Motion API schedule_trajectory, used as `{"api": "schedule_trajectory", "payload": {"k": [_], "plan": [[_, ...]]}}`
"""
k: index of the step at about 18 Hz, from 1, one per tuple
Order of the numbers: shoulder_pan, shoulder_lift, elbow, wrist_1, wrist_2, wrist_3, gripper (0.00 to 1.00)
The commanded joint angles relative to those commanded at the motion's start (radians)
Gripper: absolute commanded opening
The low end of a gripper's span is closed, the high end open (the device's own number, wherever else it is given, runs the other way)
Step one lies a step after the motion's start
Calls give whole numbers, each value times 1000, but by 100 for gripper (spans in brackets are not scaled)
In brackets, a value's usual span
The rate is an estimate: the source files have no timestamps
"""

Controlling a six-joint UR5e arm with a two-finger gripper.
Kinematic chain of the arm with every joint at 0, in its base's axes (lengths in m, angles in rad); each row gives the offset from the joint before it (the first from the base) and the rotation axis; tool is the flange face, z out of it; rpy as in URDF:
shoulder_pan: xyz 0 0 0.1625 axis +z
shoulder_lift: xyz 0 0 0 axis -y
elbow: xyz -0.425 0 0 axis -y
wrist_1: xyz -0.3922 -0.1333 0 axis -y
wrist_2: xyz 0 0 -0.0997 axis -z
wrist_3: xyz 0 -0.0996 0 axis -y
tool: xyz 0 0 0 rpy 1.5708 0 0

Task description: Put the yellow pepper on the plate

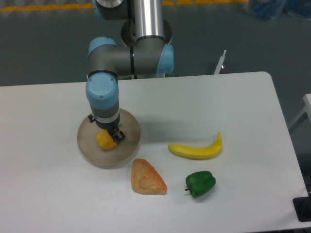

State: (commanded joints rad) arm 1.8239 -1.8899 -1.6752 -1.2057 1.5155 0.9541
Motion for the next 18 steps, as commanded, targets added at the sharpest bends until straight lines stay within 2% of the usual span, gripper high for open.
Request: {"api": "schedule_trajectory", "payload": {"k": [2, 5, 7, 12, 14, 16, 18], "plan": [[2, 12, 21, 0, 0, 0, 100], [21, 12, 109, -2, 6, 11, 100], [61, 15, 149, -8, 6, 20, 100], [185, 54, 158, -24, 0, 165, 100], [228, 68, 158, -66, 0, 210, 100], [290, 71, 155, -147, 5, 299, 100], [371, 83, 153, -182, 6, 407, 100]]}}
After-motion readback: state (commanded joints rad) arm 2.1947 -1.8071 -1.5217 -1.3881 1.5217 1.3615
